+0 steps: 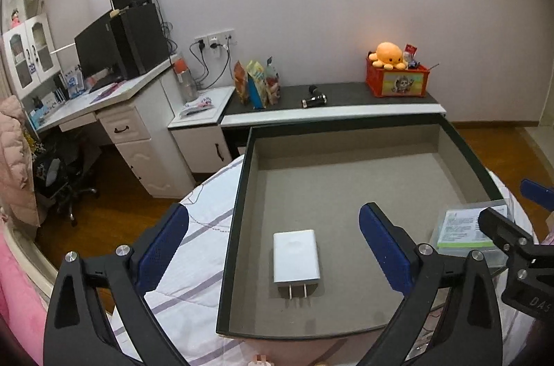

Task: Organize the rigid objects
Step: 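Carry the charger and clear box into the pink tray and release both, then withdraw both tools from the tray back over the table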

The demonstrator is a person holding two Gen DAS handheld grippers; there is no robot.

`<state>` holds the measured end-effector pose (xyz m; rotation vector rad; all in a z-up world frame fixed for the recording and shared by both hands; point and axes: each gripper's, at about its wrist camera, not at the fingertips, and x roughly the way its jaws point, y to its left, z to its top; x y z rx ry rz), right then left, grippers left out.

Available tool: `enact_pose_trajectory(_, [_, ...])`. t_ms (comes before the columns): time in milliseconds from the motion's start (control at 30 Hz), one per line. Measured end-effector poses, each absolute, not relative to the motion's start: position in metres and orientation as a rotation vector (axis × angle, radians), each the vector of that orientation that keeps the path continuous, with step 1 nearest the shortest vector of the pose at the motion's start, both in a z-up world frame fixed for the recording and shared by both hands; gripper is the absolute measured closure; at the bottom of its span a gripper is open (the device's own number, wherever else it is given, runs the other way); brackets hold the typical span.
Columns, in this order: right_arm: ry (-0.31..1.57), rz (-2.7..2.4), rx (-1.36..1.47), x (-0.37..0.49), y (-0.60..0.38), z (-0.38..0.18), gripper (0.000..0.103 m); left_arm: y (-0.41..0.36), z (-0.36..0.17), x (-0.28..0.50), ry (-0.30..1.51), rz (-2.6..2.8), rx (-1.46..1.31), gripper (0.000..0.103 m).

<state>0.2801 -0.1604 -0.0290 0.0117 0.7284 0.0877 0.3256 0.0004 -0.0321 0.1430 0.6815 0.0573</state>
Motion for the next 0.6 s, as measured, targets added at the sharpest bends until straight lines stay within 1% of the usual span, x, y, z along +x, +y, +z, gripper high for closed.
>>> enact_pose_trajectory(300, [0.721, 0.104, 0.004, 0.279, -0.158, -0.024, 0.017, 0.001, -0.030, 0.326, 0.680, 0.070, 0.155, 0.003])
enact_pose_trajectory(467, [0.690, 0.083, 0.003, 0.263, -0.160, -0.008, 0.017, 0.005, -0.016, 0.305, 0.639, 0.086, 0.152, 0.003])
enact_pose_trajectory(600, [0.641, 0.070, -0.005, 0.230, -0.159, 0.015, 0.017, 0.009, -0.002, 0.275, 0.608, 0.094, 0.155, 0.003])
